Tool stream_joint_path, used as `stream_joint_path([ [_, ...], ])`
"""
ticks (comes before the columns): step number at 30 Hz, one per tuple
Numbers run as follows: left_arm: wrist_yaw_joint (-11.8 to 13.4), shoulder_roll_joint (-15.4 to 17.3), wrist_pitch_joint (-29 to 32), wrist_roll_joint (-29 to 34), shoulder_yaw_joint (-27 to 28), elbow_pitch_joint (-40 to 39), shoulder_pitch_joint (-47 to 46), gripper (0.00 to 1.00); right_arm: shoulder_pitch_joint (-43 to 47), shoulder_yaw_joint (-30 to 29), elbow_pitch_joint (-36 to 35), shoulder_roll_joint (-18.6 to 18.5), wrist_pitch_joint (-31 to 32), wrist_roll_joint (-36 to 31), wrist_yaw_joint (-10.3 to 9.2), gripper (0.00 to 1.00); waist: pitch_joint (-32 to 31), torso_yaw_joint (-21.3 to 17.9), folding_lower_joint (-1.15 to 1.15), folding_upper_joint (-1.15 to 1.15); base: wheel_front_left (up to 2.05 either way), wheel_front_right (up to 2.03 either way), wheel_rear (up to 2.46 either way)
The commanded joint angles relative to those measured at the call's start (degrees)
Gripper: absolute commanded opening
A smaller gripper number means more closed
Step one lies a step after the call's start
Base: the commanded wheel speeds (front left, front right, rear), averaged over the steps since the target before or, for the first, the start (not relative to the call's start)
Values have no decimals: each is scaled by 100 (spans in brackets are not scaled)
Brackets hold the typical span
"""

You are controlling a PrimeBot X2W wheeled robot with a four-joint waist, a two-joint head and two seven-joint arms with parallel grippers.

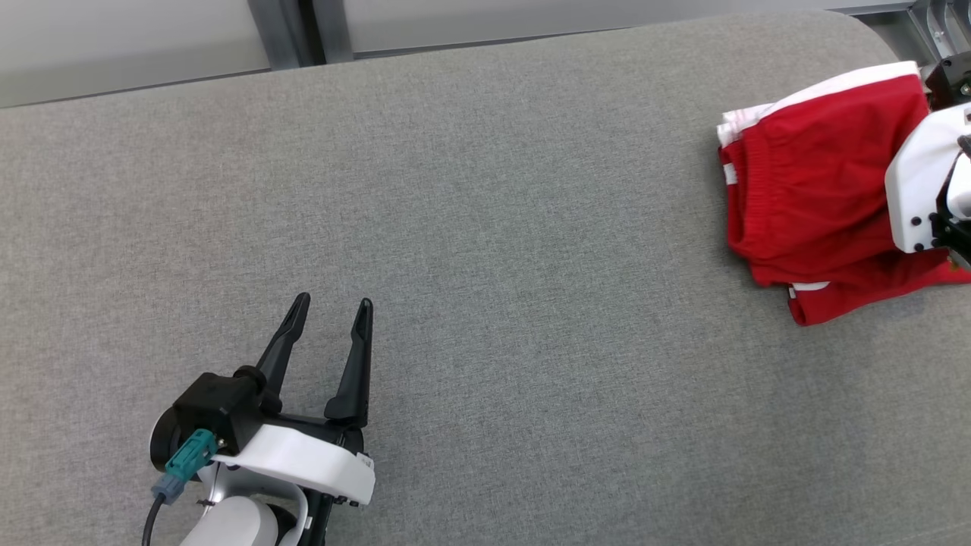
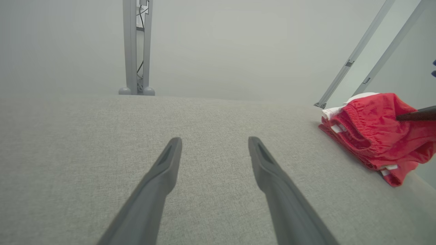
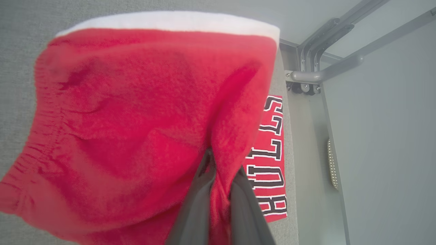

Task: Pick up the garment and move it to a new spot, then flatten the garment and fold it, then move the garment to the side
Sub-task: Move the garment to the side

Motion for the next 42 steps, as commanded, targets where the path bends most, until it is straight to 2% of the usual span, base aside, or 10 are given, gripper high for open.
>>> stream_joint_path([
  [1,-20,25,-17,28,-2,16,-82,100,-74,-17,76,-12,-79,-109,-2,0,20,11,0,0,0,0,0],
  [13,-51,68,29,72,-65,58,-230,100,-335,-147,740,119,-619,-1077,-2,0,294,124,0,0,0,0,0],
  [16,-58,68,41,78,-85,65,-268,100,-353,-194,789,104,-674,-1290,-2,31,331,155,0,0,0,0,0],
  [17,-59,68,44,79,-93,70,-273,100,-365,-191,802,101,-689,-1389,-2,47,339,161,0,0,0,0,0],
  [18,-58,69,38,79,-98,73,-280,100,-373,-168,811,101,-711,-1504,-2,88,344,164,0,0,0,0,0],
  [19,-55,70,37,77,-99,73,-286,100,-389,-180,821,89,-742,-1588,-2,100,348,165,0,0,0,0,0],
  [31,-2,116,57,54,-99,75,-300,100,-478,-633,861,244,-1024,-2107,-2,100,324,75,0,0,0,0,0],
  [42,24,167,-49,-102,44,88,-64,100,-351,-1065,750,727,-1725,-2055,-2,100,-232,6,0,0,0,0,0],
])
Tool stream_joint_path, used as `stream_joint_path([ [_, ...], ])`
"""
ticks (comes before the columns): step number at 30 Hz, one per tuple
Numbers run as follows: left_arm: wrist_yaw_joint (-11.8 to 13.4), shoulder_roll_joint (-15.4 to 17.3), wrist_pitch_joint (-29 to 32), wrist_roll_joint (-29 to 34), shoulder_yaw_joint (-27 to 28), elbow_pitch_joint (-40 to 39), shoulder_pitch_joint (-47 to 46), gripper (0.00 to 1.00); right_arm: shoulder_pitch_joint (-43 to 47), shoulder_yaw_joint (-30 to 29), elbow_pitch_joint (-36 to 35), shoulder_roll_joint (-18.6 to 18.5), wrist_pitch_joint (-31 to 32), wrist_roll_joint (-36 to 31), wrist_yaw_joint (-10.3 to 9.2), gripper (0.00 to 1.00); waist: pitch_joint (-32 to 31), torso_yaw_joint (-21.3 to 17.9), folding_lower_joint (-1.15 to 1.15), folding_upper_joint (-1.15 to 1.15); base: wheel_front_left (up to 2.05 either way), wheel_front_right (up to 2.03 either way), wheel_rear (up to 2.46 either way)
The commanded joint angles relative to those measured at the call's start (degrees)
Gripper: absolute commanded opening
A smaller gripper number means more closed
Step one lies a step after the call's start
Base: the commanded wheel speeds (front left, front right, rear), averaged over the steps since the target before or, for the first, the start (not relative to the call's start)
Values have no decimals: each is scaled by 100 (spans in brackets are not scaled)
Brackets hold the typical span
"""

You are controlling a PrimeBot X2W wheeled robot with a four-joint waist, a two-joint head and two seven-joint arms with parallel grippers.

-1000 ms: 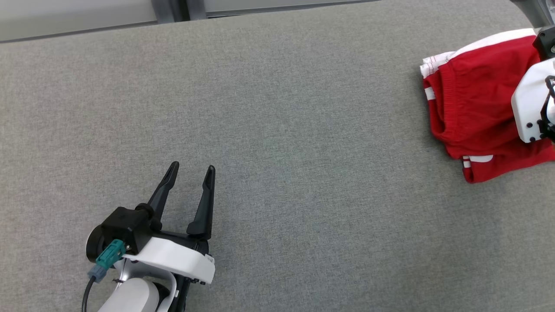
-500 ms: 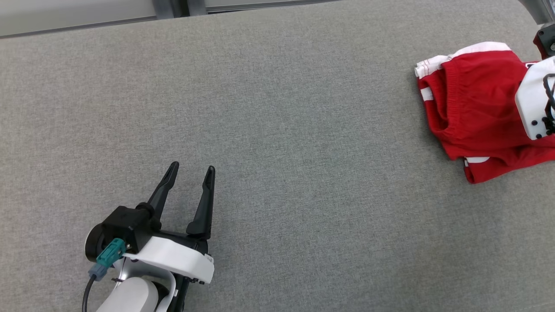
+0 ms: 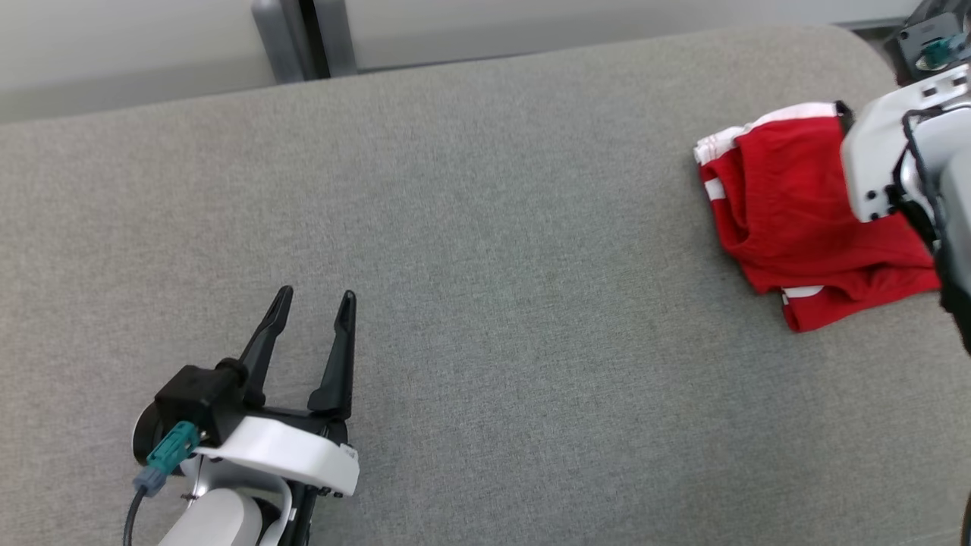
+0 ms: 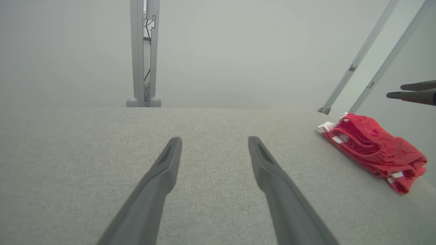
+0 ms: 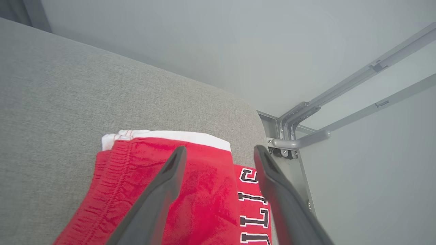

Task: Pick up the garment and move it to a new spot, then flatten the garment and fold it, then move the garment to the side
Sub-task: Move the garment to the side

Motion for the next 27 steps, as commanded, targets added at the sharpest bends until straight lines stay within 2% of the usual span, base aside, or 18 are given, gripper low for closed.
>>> stream_joint_path([
  [1,18,35,-47,-53,58,-6,103,100,123,-20,-42,75,-125,53,-2,100,-191,-10,0,0,0,0,0],
  [10,-48,56,-208,-407,384,-65,625,100,672,-222,-354,564,-1010,641,-2,100,-884,115,0,0,0,0,0],
  [17,-7,109,-284,-533,741,-154,1115,100,1400,-371,-753,793,-1771,985,-2,100,-1254,312,0,0,0,0,0],
  [22,74,122,-320,-489,967,-235,1412,100,2018,-528,-1213,954,-2053,1058,-2,100,-1394,443,0,0,0,0,0],
  [27,143,105,-329,-449,1170,-295,1661,100,2757,-934,-1848,1096,-2153,1006,-2,100,-1494,563,0,0,0,0,0],
])
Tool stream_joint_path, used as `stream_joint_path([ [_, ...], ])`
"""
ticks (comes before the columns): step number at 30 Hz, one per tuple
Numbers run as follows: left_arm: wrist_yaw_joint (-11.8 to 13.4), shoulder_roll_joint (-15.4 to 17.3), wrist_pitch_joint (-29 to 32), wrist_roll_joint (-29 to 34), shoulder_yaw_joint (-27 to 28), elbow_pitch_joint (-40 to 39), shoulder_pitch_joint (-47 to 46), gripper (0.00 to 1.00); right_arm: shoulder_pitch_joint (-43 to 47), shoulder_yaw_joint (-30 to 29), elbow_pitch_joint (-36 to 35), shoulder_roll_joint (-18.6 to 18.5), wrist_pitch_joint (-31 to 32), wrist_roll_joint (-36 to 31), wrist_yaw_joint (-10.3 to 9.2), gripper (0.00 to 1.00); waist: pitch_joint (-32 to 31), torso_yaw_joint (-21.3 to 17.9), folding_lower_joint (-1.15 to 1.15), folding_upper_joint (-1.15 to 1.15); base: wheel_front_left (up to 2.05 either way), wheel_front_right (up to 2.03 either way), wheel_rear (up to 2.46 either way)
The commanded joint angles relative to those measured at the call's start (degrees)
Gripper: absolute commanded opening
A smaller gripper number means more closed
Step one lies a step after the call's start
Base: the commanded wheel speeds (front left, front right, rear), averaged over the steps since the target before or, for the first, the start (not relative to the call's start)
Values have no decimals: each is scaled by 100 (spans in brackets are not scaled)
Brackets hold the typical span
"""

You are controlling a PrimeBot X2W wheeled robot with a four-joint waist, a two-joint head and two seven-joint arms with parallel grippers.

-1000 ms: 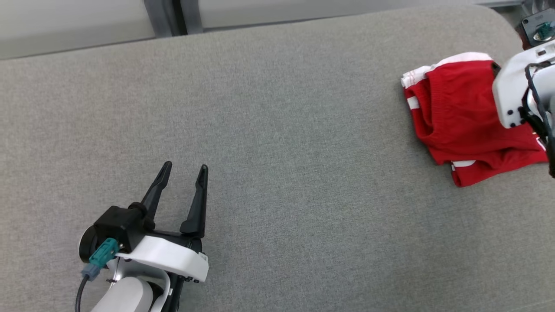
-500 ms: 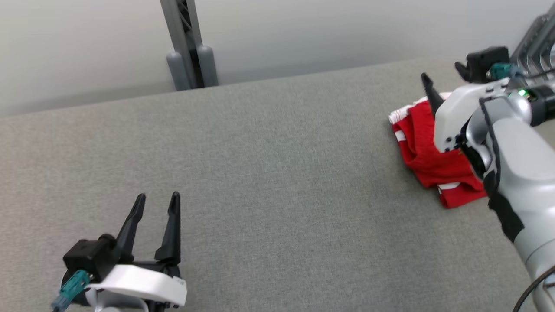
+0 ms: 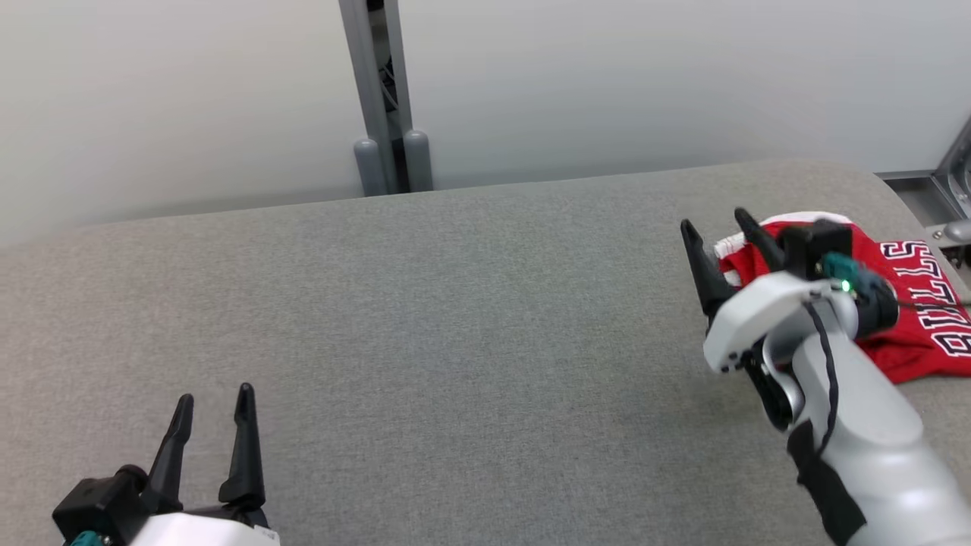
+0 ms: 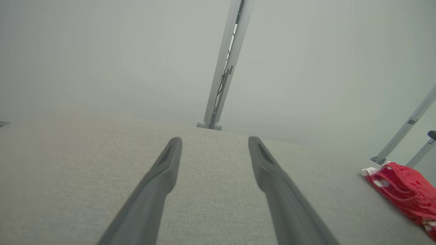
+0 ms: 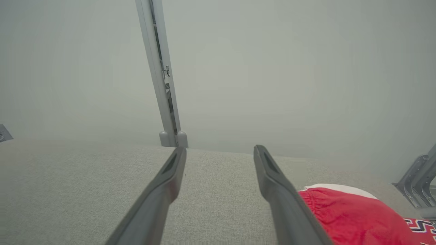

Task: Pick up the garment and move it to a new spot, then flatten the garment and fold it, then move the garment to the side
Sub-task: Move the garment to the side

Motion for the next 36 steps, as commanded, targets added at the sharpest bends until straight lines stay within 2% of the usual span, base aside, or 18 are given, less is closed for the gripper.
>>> stream_joint_path([
  [1,52,11,-30,48,82,-39,93,100,320,-185,-213,26,-55,-56,-2,100,-47,70,0,0,0,0,0],
  [7,172,-17,-31,160,265,-106,306,100,1380,-882,-1237,174,-58,-317,-2,100,-70,202,0,0,0,0,0],
  [11,163,-39,-32,201,340,-156,419,100,2060,-1127,-2062,230,166,-500,-2,100,-62,263,0,0,0,0,0],
  [15,124,-82,-33,235,360,-176,484,100,2691,-1052,-2915,233,438,-245,-2,100,-70,317,0,0,0,0,0],
  [20,112,-132,-34,264,358,-173,554,100,3200,-964,-3540,231,712,34,-2,100,-94,335,0,0,0,0,0],
  [27,165,-184,-28,289,357,-162,643,100,3641,-939,-4123,232,969,115,-2,100,-113,324,0,0,0,0,0],
  [36,207,-159,30,284,304,-162,703,100,3782,-1031,-4407,233,1077,6,-2,100,-144,328,0,0,0,0,0],
])
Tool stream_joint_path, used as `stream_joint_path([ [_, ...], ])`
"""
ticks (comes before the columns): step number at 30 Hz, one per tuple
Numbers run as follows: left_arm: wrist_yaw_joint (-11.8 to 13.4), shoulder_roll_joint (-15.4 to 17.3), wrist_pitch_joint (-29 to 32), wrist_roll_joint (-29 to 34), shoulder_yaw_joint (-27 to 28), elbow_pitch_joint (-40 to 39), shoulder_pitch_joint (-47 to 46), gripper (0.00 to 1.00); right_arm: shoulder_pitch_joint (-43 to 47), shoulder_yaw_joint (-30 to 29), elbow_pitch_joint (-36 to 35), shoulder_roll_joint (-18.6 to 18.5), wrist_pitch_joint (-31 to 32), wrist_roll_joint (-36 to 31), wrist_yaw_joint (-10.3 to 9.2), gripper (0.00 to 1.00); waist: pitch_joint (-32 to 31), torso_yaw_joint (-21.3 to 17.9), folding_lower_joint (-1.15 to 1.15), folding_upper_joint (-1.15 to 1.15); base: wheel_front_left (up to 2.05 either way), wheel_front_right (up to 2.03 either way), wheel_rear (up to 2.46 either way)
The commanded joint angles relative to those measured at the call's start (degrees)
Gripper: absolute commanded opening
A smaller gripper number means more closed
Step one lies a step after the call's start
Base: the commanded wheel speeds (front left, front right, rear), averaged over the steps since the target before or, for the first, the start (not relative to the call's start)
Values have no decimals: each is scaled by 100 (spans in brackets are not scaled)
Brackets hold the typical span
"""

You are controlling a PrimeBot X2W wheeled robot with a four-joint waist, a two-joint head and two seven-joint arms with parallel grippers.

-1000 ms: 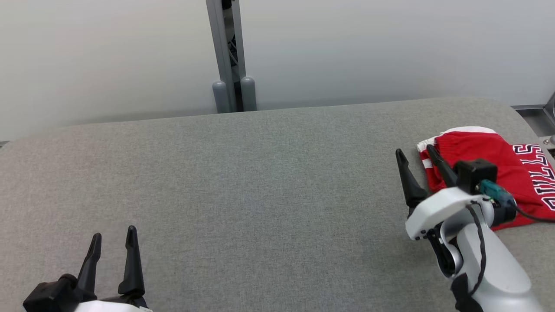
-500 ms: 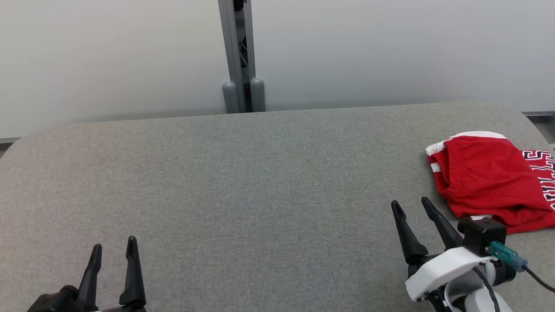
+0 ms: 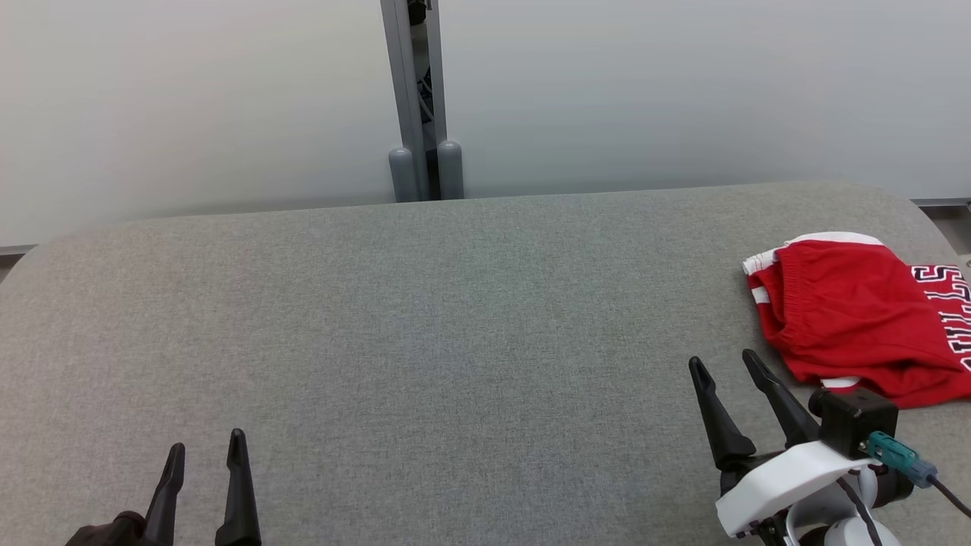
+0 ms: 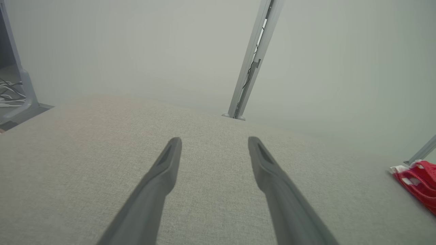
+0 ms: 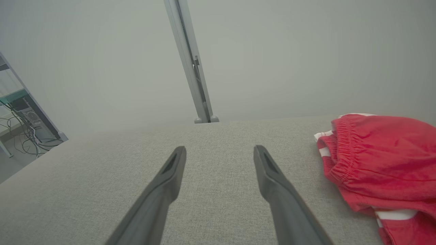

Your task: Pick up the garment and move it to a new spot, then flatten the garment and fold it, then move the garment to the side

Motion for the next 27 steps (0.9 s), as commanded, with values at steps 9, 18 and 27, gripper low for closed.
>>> stream_joint_path([
  [9,30,70,80,43,-53,-41,32,100,91,-56,-104,-27,56,-73,-2,100,-36,-11,0,0,0,0,0],
  [18,-5,101,164,15,-122,-46,-11,100,87,-130,-132,-27,52,-117,-2,100,-18,-2,0,0,0,0,0],
  [27,-29,131,169,-5,-154,2,-69,100,54,-146,-95,-26,47,-79,-2,100,-44,-8,0,0,0,0,0],
])
